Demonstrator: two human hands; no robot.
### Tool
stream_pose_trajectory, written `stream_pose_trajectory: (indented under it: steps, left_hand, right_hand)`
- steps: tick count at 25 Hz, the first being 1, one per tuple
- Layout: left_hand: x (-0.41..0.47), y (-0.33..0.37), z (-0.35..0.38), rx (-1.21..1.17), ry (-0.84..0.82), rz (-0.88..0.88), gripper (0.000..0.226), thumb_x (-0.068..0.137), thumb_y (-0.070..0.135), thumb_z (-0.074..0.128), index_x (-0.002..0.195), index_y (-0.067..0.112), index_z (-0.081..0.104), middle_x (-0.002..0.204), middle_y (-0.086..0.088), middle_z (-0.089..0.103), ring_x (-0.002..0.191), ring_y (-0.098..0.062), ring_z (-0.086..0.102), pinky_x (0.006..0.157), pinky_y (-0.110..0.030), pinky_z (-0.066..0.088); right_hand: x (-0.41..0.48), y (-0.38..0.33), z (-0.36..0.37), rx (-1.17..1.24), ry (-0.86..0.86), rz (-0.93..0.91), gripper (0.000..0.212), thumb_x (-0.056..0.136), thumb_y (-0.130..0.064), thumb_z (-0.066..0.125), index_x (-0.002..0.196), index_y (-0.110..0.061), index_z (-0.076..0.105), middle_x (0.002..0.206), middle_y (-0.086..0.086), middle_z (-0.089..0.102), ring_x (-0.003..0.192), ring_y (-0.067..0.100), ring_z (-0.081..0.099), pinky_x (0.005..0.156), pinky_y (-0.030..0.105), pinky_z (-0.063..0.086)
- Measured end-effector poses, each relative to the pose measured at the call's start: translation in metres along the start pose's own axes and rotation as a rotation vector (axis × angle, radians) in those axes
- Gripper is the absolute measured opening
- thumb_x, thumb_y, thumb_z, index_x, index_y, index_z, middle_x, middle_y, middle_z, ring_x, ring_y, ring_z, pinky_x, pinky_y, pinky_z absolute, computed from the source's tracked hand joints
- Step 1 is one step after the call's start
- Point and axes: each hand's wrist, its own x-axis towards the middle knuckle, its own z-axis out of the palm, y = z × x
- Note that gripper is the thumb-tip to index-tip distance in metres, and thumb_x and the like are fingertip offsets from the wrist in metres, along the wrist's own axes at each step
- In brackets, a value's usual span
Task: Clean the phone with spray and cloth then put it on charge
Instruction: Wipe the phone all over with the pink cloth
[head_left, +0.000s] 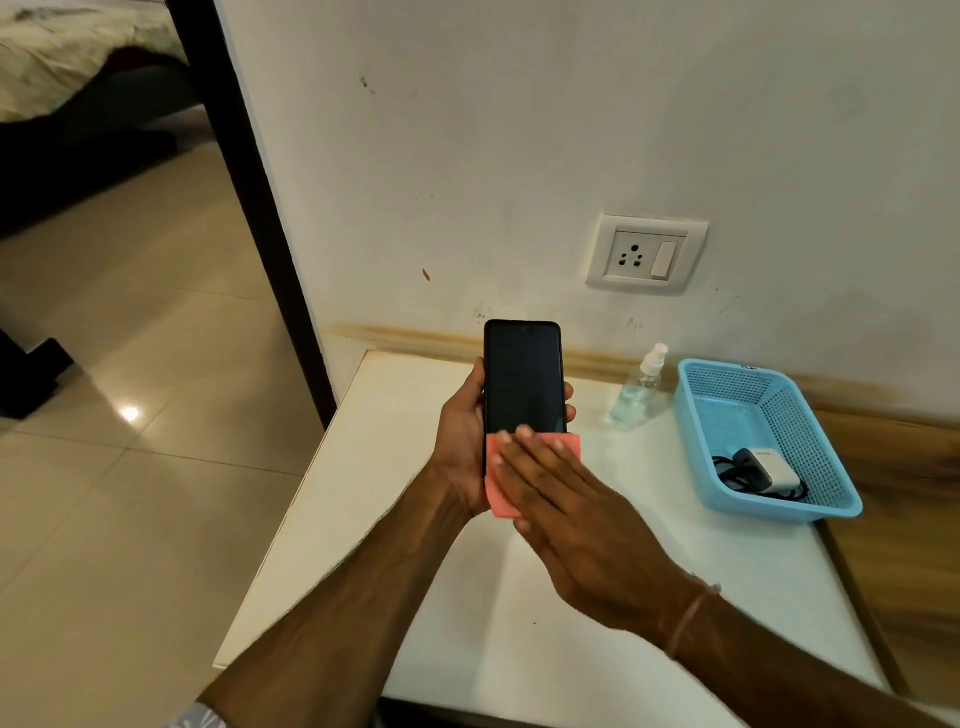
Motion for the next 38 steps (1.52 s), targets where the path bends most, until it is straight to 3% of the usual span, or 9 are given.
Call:
stream_pose_trajectory:
  steps: [3,7,10,16,19,25,29,34,38]
  left_hand:
    - [0.0,-0.003,0.001,0.024,0.049,0.015,0.068,0.099,0.062,0.042,0.135,0.008,0.062,0.133,-0.016,0.064,0.121,-0.03,0.062,0.105,-0.042,0.048]
    - [-0.002,-0.007,0.001,0.03,0.086,0.029,0.061,0.098,0.06,0.049,0.137,0.016,0.062,0.144,-0.014,0.057,0.131,-0.03,0.056,0.11,-0.043,0.044]
    - [-0.004,-0.003,-0.001,-0.021,0.027,0.036,0.06,0.1,0.055,0.049,0.141,0.011,0.057,0.143,-0.011,0.057,0.132,-0.026,0.055,0.117,-0.04,0.036]
    - [-0.004,0.005,-0.004,0.002,0.008,0.014,0.072,0.099,0.061,0.04,0.133,0.0,0.057,0.118,-0.017,0.063,0.1,-0.03,0.061,0.094,-0.043,0.047]
    - [-0.003,0.003,-0.002,-0.009,0.028,0.006,0.072,0.099,0.062,0.04,0.132,0.001,0.061,0.12,-0.017,0.065,0.104,-0.03,0.064,0.097,-0.042,0.048]
    - [-0.004,-0.009,0.002,0.073,0.098,0.03,0.056,0.097,0.06,0.05,0.133,0.019,0.066,0.133,-0.012,0.065,0.119,-0.028,0.064,0.1,-0.043,0.051]
    - [-0.006,-0.004,-0.002,0.001,0.038,0.022,0.064,0.1,0.058,0.048,0.142,0.01,0.056,0.136,-0.012,0.063,0.124,-0.028,0.062,0.102,-0.041,0.051]
    - [-0.003,-0.001,-0.006,0.059,0.034,-0.022,0.077,0.098,0.065,0.039,0.14,0.001,0.05,0.118,-0.016,0.064,0.099,-0.029,0.063,0.093,-0.042,0.05]
    - [-0.004,-0.003,-0.003,0.052,0.066,-0.003,0.071,0.097,0.063,0.044,0.134,0.005,0.062,0.128,-0.014,0.066,0.114,-0.029,0.065,0.1,-0.041,0.051]
  right_hand:
    - [0.047,0.026,-0.019,0.063,0.07,0.141,0.054,0.105,-0.031,0.019,0.154,-0.015,0.006,0.163,0.001,0.0,0.149,0.014,-0.007,0.122,0.033,-0.001]
    - [0.104,0.037,-0.031,0.091,0.115,0.32,0.053,0.105,-0.032,0.02,0.154,-0.015,0.008,0.163,0.002,0.001,0.149,0.016,-0.007,0.122,0.035,-0.002]
    - [0.089,0.017,-0.021,0.101,0.128,0.205,0.053,0.105,-0.028,0.025,0.154,-0.014,0.012,0.162,0.002,0.004,0.15,0.016,-0.006,0.122,0.037,0.002]
    - [-0.005,-0.026,0.008,0.023,0.034,0.037,0.056,0.105,-0.038,0.017,0.155,-0.016,0.006,0.163,0.0,0.004,0.15,0.019,0.005,0.12,0.038,0.014]
    - [0.004,0.003,-0.005,-0.016,0.002,-0.024,0.055,0.105,-0.033,0.02,0.155,-0.015,0.007,0.162,0.0,0.002,0.15,0.017,-0.001,0.122,0.033,0.003]
    - [0.099,0.047,-0.039,0.121,0.1,0.337,0.054,0.105,-0.031,0.02,0.154,-0.014,0.004,0.163,0.003,-0.002,0.149,0.016,-0.01,0.122,0.034,-0.002]
    - [0.066,0.016,-0.017,0.09,0.1,0.139,0.054,0.105,-0.031,0.021,0.155,-0.014,0.005,0.163,0.002,-0.001,0.149,0.016,-0.01,0.123,0.038,0.001]
    - [-0.008,-0.016,0.016,0.008,0.036,-0.008,0.059,0.105,-0.037,0.024,0.155,-0.015,0.004,0.163,0.001,0.002,0.15,0.019,-0.002,0.119,0.041,0.011]
    - [0.023,0.015,-0.003,0.057,0.043,-0.003,0.056,0.105,-0.032,0.024,0.155,-0.014,0.005,0.163,0.003,0.003,0.15,0.016,-0.004,0.122,0.038,0.009]
